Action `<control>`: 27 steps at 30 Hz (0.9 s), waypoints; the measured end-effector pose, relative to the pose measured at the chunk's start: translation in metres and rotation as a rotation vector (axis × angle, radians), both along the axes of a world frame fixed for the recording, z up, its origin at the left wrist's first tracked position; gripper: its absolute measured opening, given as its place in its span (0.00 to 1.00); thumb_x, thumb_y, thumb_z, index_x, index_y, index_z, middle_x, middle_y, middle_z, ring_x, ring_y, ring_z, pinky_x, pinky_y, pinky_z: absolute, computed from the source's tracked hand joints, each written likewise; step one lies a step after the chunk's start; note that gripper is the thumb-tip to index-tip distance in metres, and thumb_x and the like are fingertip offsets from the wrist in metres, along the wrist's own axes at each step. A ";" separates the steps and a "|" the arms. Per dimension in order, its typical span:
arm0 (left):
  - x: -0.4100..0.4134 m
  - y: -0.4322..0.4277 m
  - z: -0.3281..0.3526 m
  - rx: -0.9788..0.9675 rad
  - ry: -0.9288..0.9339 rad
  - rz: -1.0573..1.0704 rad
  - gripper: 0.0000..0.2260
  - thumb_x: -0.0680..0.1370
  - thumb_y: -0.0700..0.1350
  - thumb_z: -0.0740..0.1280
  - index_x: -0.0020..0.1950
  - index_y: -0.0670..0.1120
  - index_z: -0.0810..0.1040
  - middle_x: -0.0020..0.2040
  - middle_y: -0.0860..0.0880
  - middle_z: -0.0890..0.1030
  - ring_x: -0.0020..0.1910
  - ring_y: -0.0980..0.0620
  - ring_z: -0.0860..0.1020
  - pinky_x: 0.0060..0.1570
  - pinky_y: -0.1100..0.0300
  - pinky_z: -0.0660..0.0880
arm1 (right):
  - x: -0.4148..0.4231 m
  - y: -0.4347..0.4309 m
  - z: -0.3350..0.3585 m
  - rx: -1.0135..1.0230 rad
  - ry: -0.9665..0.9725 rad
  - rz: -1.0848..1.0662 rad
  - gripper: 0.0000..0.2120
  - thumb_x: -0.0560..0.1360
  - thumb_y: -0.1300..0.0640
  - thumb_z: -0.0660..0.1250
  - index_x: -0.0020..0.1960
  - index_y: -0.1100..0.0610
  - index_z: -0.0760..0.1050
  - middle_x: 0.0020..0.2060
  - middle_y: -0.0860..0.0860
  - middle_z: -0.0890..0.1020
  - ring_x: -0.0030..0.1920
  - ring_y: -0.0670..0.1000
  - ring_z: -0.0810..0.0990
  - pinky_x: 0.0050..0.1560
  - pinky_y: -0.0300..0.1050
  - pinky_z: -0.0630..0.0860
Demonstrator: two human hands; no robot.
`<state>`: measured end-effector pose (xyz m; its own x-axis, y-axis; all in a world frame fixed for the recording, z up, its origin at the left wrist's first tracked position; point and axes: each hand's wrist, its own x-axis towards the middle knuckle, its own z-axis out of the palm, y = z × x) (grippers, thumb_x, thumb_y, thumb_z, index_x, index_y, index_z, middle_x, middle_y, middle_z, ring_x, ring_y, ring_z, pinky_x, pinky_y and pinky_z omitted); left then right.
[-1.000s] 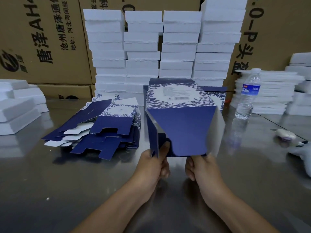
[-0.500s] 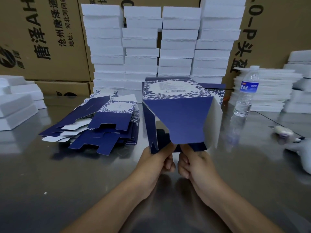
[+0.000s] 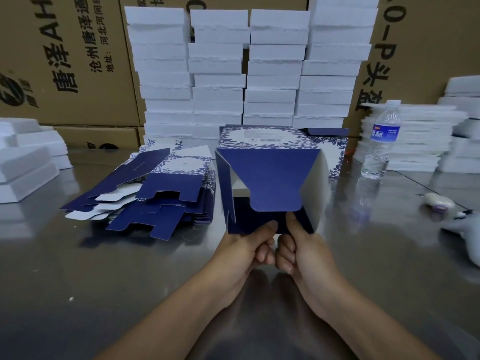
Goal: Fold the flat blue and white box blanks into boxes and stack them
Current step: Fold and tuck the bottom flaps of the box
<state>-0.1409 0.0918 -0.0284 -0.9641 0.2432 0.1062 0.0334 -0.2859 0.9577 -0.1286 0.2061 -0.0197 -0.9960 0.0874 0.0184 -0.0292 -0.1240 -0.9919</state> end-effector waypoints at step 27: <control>-0.005 -0.003 0.010 -0.060 -0.289 0.267 0.25 0.80 0.60 0.56 0.30 0.44 0.65 0.19 0.50 0.62 0.17 0.54 0.63 0.21 0.64 0.64 | -0.012 0.019 -0.005 0.173 0.041 -0.329 0.19 0.76 0.44 0.63 0.33 0.54 0.64 0.21 0.46 0.69 0.24 0.49 0.70 0.33 0.45 0.64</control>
